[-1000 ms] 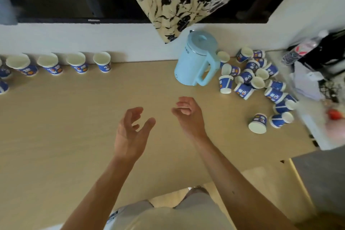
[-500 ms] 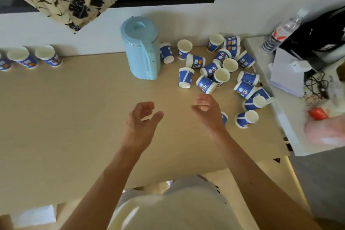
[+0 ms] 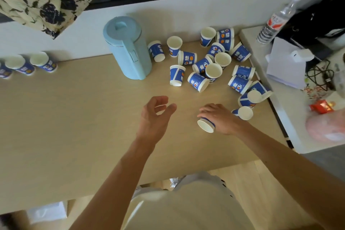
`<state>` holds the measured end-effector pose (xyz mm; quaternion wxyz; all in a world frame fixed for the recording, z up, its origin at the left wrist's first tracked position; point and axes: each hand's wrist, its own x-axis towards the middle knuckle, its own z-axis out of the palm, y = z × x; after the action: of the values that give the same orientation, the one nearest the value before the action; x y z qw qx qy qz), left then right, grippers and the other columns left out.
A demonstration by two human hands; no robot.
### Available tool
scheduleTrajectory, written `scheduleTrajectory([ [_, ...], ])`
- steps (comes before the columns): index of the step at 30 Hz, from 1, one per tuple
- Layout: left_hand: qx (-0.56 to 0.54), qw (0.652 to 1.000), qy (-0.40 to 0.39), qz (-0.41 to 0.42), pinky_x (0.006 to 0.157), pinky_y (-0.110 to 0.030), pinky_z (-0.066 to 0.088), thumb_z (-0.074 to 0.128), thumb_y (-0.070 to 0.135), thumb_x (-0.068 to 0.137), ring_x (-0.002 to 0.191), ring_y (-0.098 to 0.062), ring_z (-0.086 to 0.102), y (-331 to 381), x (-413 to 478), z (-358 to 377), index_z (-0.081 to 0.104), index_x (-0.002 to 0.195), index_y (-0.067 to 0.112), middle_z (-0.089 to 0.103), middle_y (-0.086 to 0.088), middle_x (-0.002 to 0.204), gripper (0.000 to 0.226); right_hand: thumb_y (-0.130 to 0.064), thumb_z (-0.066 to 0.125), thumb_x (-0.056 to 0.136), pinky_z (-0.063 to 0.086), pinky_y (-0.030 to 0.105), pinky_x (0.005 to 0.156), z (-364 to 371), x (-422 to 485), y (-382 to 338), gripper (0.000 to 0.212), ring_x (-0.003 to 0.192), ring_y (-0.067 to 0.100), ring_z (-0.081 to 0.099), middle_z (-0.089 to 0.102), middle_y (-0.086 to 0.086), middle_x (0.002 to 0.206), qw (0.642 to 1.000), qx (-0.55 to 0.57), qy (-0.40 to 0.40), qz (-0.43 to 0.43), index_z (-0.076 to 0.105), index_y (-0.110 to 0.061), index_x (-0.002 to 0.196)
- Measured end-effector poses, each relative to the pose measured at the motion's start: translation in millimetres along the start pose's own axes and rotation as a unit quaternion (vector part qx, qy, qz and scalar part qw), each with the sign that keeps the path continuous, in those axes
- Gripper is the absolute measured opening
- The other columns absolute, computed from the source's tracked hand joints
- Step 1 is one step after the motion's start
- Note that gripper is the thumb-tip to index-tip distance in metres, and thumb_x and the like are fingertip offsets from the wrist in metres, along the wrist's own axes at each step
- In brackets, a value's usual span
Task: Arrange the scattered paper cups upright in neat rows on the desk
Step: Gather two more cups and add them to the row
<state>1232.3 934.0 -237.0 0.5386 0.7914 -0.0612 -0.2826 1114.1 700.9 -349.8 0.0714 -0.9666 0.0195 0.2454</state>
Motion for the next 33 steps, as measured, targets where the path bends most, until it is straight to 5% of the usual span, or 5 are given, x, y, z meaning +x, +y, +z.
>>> scheduleTrajectory([
  [10,0.006,1.0,0.024,-0.013,0.077,-0.02,0.047,0.076,0.029,0.088,0.108,-0.009,0.066,-9,0,-2,0.068,0.117,0.021,0.068,0.01,0.116,0.031,-0.02,0.079,0.075,0.038,0.036,0.105,13,22,-7,0.068,0.13,0.021,0.047,0.049,-0.003,0.134,0.992,0.11,0.047,0.032,0.05,-0.026,0.136],
  [16,0.106,0.994,-0.016,-0.003,0.091,-0.03,0.054,0.08,0.02,0.083,0.114,-0.01,0.062,-17,1,-4,0.061,0.126,0.021,0.064,0.008,0.124,0.048,-0.032,0.089,0.049,0.057,0.033,0.087,-37,18,-34,0.073,0.103,0.012,0.069,0.072,-0.006,0.111,0.759,0.632,0.137,0.074,0.063,-0.025,0.117],
  [21,0.154,0.986,-0.065,0.023,0.097,-0.033,0.052,0.088,0.022,0.073,0.117,-0.01,0.06,-16,1,8,0.053,0.136,0.021,0.062,0.01,0.129,0.072,-0.028,0.092,0.058,0.059,0.028,0.084,-67,9,-56,0.069,0.108,0.01,0.07,0.074,-0.009,0.111,0.703,0.7,0.127,0.011,0.062,-0.025,0.12],
  [29,0.127,0.986,-0.026,0.1,0.069,-0.015,0.051,0.093,0.026,0.068,0.091,-0.007,0.067,-12,-1,28,0.061,0.118,0.018,0.069,0.01,0.104,0.059,-0.045,0.092,0.056,0.058,0.032,0.093,-74,-20,-52,0.078,0.112,0.006,0.067,0.067,-0.01,0.123,0.741,0.662,0.112,0.009,0.056,-0.04,0.126],
  [33,0.126,0.988,-0.023,0.089,0.069,-0.013,0.051,0.093,0.027,0.067,0.09,-0.008,0.066,-13,-3,31,0.061,0.117,0.02,0.069,0.011,0.102,0.059,-0.046,0.088,0.071,0.051,0.043,0.101,-64,-36,-8,0.086,0.122,0.021,0.057,0.054,0.0,0.136,0.921,0.341,0.095,0.161,0.044,-0.025,0.143],
])
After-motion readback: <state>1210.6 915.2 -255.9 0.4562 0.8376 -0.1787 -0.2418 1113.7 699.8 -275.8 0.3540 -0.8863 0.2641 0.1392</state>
